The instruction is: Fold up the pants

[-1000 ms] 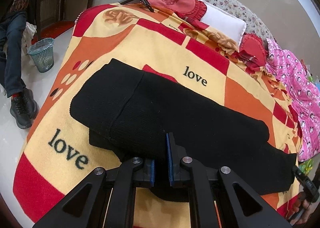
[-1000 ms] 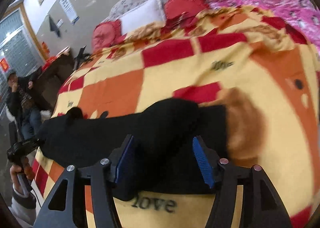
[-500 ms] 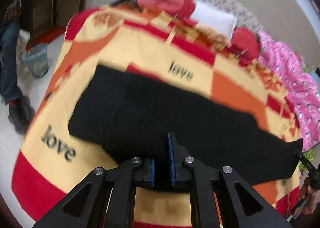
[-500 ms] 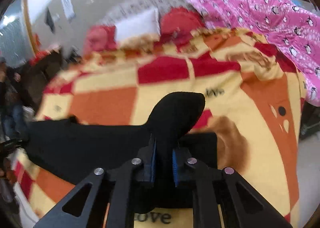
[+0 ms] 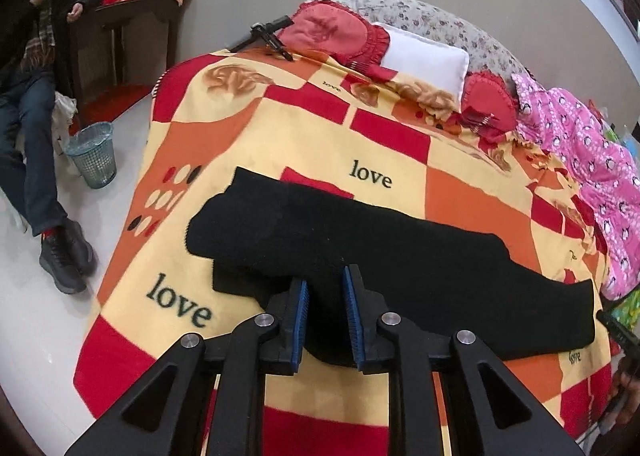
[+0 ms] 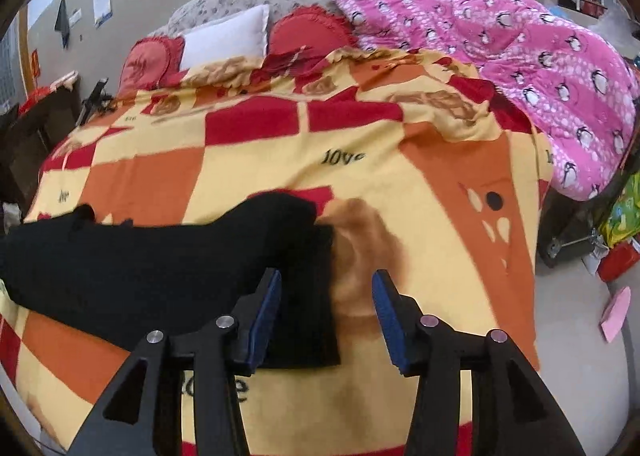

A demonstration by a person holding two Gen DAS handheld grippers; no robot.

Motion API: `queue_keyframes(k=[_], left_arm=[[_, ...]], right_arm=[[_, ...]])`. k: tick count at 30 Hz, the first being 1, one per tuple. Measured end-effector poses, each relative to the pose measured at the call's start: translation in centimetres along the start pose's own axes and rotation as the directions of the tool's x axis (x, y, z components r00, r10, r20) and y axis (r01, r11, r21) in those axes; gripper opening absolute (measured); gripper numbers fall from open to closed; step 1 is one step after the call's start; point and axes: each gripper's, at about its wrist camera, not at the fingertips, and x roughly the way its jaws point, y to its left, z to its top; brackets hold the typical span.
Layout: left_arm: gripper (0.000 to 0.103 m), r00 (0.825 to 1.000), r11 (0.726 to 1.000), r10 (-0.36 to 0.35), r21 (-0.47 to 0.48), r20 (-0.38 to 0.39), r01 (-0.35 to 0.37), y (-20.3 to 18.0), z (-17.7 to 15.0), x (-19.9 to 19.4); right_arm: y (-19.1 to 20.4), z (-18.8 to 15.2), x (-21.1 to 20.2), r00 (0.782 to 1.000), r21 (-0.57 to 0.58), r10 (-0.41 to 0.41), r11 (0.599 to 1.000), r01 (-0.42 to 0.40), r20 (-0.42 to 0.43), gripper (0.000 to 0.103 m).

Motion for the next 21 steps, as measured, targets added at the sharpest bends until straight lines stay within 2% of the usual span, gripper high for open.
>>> queue_keyframes(k=[4, 6, 7, 9, 11, 15, 17, 20, 21], left_arm=[[0.024, 0.999, 0.999, 0.013, -0.038, -0.045, -0.015, 0.9, -0.6, 0.4], [0.03, 0.997, 0.998, 0.03, -0.055, -0.064, -0.034, 1.3, -0.3, 0.8], [0.031, 0.997, 0.997, 0.044, -0.064, -0.06, -0.048, 1.6, -0.2, 0.6], [0.038, 0.997, 0.995, 0.073, -0.07, -0.03, -0.075, 2.0, 0.7, 0.2], [0.046, 0.996, 0.992, 0.088, -0.092, 0.008, -0.087, 2.5, 0.9, -0.6], [0.047, 0.997, 0.989, 0.063, -0.133, 0.046, -0.056, 3.0, 1.2, -1.4], [0.047, 0.996, 0.991, 0.058, -0.125, 0.062, -0.05, 2.8, 1.1, -1.6], [0.047, 0.996, 0.994, 0.063, -0.096, 0.069, -0.056, 2.4, 0.7, -1.8], [0.047, 0.996, 0.994, 0.063, -0.09, 0.065, -0.057, 2.2, 0.6, -1.7]], right_arm=[[3.7, 0.3, 2.1, 0.999, -0.045, 0.026, 0.999, -0.027, -0.029, 0.032], [6.1, 0.7, 1.9, 0.99, -0.072, 0.142, 0.987, -0.143, -0.021, 0.03], [6.9, 0.8, 1.2, 0.967, -0.074, 0.255, 0.964, -0.255, -0.01, 0.029], [7.4, 0.9, -0.5, 0.924, -0.094, 0.383, 0.92, -0.38, 0.018, 0.032], [6.9, 0.7, -1.7, 0.938, -0.1, 0.344, 0.936, -0.338, 0.042, 0.046], [4.4, 0.1, -1.9, 0.959, -0.028, 0.282, 0.959, -0.281, 0.042, 0.061], [3.8, -0.4, -1.3, 0.966, -0.005, 0.256, 0.967, -0.256, 0.023, 0.073], [2.6, -0.8, 0.0, 0.972, 0.03, 0.235, 0.972, -0.235, -0.014, 0.073], [2.2, -0.9, 0.6, 0.98, 0.042, 0.198, 0.98, -0.196, -0.029, 0.073]])
